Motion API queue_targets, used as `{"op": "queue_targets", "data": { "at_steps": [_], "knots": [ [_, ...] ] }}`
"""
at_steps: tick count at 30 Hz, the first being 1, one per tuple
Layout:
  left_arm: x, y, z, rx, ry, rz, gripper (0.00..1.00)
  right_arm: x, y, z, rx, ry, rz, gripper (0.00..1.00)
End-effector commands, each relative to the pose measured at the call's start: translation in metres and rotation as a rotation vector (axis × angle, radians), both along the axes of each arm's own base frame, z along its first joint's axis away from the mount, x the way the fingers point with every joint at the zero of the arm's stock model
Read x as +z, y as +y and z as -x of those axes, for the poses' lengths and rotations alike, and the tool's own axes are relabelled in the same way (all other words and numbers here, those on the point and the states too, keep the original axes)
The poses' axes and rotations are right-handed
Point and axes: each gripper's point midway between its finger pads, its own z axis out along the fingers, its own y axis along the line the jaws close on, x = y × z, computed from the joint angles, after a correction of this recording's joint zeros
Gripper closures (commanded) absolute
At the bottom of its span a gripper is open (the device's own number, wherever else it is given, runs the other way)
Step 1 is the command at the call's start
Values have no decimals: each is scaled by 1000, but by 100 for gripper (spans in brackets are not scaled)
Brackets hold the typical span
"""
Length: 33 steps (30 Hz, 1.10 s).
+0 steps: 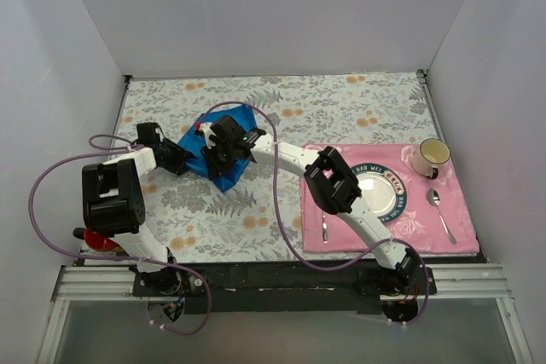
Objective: Fold the napkin, place the utensils inside, and roll it up
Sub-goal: Roll the napkin with the utensil
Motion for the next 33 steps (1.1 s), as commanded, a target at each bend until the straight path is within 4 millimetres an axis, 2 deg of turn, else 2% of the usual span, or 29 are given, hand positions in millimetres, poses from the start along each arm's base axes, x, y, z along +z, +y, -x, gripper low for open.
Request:
{"op": "queue_targets", "data": {
  "at_steps": [1,2,5,11,13,20,24,26,29,33],
  "knots": [
    [-17,16,6,-16,68,-102,77,-23,-20,22,44,62,112,64],
    [-13,17,3,-24,63,-111,81,-19,-21,20,58,41,112,58],
    [-11,17,10,-55,88,-123,91,-6,-20,15,76,-2,118,48],
    [-19,4,26,-96,157,-60,99,23,-20,5,91,-143,128,24],
    [-22,1,31,-107,177,-41,100,27,-20,1,105,-221,146,20],
    [-21,-4,39,-133,210,-15,100,43,0,2,119,-432,165,16],
    [-23,-5,42,-138,222,-11,100,46,9,5,122,-492,165,18],
    [-26,-6,45,-139,233,8,100,46,14,10,147,-521,163,23],
    [-28,-9,47,-140,235,22,100,41,20,12,158,-587,178,25],
    [-28,-8,50,-146,240,26,100,29,24,3,141,-617,200,29]
  ]
}}
